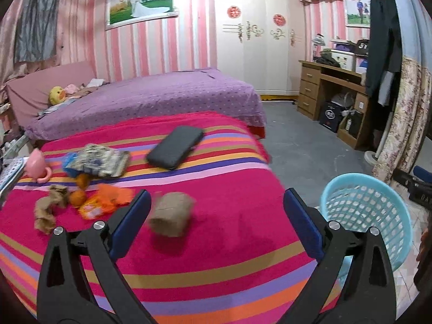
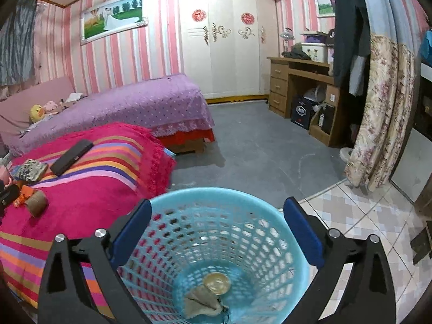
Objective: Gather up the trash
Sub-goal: 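Move both tools back from the basket toward the bed, then grasp the crumpled beige paper with the left gripper while the right grasps the cardboard tube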
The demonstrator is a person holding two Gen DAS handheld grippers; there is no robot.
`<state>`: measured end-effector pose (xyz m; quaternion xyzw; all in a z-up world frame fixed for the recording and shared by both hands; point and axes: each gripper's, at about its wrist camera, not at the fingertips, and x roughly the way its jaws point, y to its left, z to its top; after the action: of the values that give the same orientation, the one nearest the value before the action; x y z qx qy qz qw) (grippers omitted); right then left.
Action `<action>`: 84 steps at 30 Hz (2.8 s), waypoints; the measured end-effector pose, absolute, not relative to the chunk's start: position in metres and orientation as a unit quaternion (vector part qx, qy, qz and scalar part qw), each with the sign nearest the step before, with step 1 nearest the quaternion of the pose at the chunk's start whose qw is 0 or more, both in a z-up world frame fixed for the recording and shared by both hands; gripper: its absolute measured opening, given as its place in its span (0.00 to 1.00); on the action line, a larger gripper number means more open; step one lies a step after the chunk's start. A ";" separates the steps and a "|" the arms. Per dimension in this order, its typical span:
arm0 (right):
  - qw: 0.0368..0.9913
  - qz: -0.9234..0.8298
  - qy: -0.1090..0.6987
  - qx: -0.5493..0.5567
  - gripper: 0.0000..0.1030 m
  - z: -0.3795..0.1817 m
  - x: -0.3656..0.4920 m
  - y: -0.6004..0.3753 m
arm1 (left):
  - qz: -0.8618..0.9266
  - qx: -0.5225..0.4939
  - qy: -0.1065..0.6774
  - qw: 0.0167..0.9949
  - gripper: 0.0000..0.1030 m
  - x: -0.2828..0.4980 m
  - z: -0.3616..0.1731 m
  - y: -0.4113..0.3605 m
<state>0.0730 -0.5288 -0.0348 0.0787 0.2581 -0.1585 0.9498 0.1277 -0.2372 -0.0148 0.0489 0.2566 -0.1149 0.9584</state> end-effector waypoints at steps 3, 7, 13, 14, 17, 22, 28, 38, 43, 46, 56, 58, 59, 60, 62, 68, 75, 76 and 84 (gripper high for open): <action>0.955 -0.141 0.252 0.071 0.93 -0.027 0.081 -0.502 | -0.100 0.051 0.257 0.960 0.94 0.125 -0.011 -0.208; 0.961 -0.119 0.243 0.061 0.93 -0.020 0.090 -0.468 | -0.071 0.051 0.259 0.962 0.94 0.125 -0.004 -0.157; 0.967 -0.080 0.237 0.054 0.93 -0.014 0.108 -0.411 | -0.022 0.033 0.269 0.962 0.94 0.133 -0.002 -0.086; 0.968 -0.075 0.236 0.050 0.93 -0.013 0.110 -0.403 | -0.013 0.026 0.269 0.963 0.94 0.134 -0.003 -0.074; 0.969 -0.061 0.237 0.038 0.93 -0.014 0.120 -0.375 | 0.004 0.015 0.270 0.963 0.94 0.137 -0.006 -0.047; 0.968 -0.044 0.246 0.020 0.93 -0.019 0.136 -0.338 | 0.023 0.004 0.281 0.959 0.94 0.144 -0.018 -0.011; 0.966 -0.035 0.256 0.011 0.93 -0.024 0.148 -0.310 | 0.035 -0.009 0.296 0.955 0.94 0.152 -0.033 0.018; 0.959 -0.031 0.281 -0.010 0.93 -0.039 0.163 -0.287 | 0.033 -0.019 0.331 0.943 0.94 0.172 -0.061 0.038; 0.957 -0.030 0.287 -0.014 0.93 -0.041 0.167 -0.285 | 0.038 -0.016 0.341 0.939 0.93 0.186 -0.071 0.035; 0.956 -0.032 0.292 -0.014 0.93 -0.044 0.170 -0.285 | 0.027 -0.013 0.350 0.936 0.79 0.195 -0.076 0.027; 0.952 -0.021 0.303 -0.018 0.93 -0.051 0.174 -0.277 | 0.015 -0.007 0.351 0.936 0.42 0.195 -0.071 0.025; 0.952 -0.013 0.305 -0.016 0.93 -0.052 0.174 -0.272 | 0.013 -0.016 0.342 0.940 0.42 0.187 -0.062 0.032; 0.952 -0.011 0.306 -0.018 0.93 -0.053 0.174 -0.268 | 0.016 -0.018 0.336 0.942 0.42 0.185 -0.058 0.034; 0.951 -0.007 0.307 -0.022 0.93 -0.054 0.174 -0.264 | 0.022 -0.019 0.329 0.944 0.42 0.182 -0.053 0.038; 0.951 -0.003 0.309 -0.028 0.93 -0.057 0.176 -0.255 | 0.027 -0.028 0.324 0.945 0.42 0.181 -0.048 0.045; 0.948 0.010 0.315 -0.044 0.93 -0.063 0.188 -0.230 | 0.050 -0.034 0.327 0.943 0.42 0.185 -0.050 0.058; 0.935 0.002 0.352 -0.038 0.93 -0.077 0.212 -0.212 | 0.054 -0.030 0.326 0.944 0.42 0.186 -0.049 0.060; 0.933 0.003 0.356 -0.039 0.92 -0.078 0.213 -0.211 | 0.054 -0.030 0.325 0.944 0.42 0.186 -0.049 0.060; 0.932 0.016 0.359 -0.038 0.55 -0.078 0.214 -0.212 | 0.054 -0.029 0.327 0.943 0.42 0.186 -0.049 0.061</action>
<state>0.2144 -0.2115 -0.0784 -0.0380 0.3595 0.0162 0.9322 0.1860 0.0613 -0.0486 -0.0285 0.3268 0.0535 0.9432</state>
